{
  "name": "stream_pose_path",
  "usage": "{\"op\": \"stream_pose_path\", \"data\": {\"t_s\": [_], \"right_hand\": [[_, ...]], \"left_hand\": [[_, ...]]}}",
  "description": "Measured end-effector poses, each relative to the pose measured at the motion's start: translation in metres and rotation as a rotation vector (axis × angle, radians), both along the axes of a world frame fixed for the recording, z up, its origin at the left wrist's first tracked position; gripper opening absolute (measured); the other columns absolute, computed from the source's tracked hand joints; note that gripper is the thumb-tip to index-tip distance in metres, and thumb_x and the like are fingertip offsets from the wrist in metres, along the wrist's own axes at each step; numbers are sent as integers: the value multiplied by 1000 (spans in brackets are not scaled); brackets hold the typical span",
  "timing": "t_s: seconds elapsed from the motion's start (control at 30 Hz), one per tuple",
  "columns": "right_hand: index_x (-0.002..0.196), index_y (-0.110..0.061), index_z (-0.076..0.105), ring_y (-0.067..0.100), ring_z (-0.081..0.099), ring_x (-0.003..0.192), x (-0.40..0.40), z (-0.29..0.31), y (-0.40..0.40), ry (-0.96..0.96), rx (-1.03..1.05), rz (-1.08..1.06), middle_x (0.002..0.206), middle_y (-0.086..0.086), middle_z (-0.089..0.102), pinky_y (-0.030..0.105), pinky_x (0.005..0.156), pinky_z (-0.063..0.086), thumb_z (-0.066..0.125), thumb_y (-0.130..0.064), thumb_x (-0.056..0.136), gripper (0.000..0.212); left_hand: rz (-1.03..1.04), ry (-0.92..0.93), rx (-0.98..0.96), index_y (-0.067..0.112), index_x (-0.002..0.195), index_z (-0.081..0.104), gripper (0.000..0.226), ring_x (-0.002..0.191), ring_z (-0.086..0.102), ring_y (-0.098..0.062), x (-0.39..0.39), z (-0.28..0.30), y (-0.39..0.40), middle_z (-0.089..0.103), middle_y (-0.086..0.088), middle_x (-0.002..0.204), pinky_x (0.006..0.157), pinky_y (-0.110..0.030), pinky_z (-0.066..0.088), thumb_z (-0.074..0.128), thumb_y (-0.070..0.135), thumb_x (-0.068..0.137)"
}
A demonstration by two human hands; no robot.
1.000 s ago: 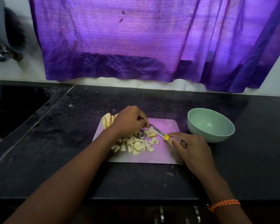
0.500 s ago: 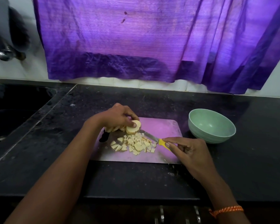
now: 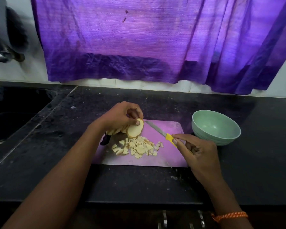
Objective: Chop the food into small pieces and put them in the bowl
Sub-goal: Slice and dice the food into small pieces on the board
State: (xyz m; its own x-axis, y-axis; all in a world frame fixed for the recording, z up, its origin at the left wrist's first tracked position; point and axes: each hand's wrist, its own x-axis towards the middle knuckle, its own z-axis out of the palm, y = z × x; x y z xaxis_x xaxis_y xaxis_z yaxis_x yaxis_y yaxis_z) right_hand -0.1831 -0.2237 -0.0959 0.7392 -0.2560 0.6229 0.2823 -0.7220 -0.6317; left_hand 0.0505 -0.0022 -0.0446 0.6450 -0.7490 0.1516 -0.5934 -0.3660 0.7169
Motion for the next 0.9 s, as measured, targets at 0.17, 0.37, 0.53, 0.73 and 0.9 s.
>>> {"op": "stream_pose_path", "data": {"t_s": [0.17, 0.37, 0.53, 0.73, 0.9], "right_hand": [[114, -26, 79, 24, 72, 78, -2, 5, 1, -64, -10, -106, 87, 2, 77, 47, 71, 57, 72, -29, 98, 17], [112, -17, 80, 8, 73, 89, -3, 6, 4, -96, -56, -188, 101, -12, 77, 40, 77, 59, 74, -17, 96, 18], [114, -30, 77, 13, 67, 73, -1, 6, 3, 7, -102, -250, 84, -10, 74, 41, 65, 55, 67, -37, 98, 20], [119, -31, 72, 26, 65, 70, -1, 10, 13, 173, -319, -446, 81, -1, 74, 41, 61, 56, 61, -38, 100, 24], [124, -33, 69, 29, 67, 80, 6, 15, 23, 334, -360, -424, 89, 2, 75, 38, 65, 53, 55, -48, 100, 32]], "left_hand": [[72, 34, -250, 17, 104, 76, 19, 93, 77, -17, -6, 1, -5, 80, -2, 93, 92, -45, 62, 84, 8, 90], [187, -55, -190, 26, 110, 77, 17, 96, 75, -10, -14, -19, -31, 80, 9, 98, 94, -47, 62, 81, 21, 94], [197, -257, 52, 38, 122, 76, 28, 117, 58, -8, -7, -26, -31, 73, 16, 122, 101, -51, 54, 77, 45, 95], [30, -258, 260, 43, 135, 68, 66, 127, 41, -11, -12, -22, -26, 63, 16, 135, 103, -44, 40, 87, 63, 75], [103, -314, 224, 37, 141, 65, 78, 125, 50, -14, -20, -26, -35, 65, 9, 133, 101, -45, 48, 85, 70, 73]]}}
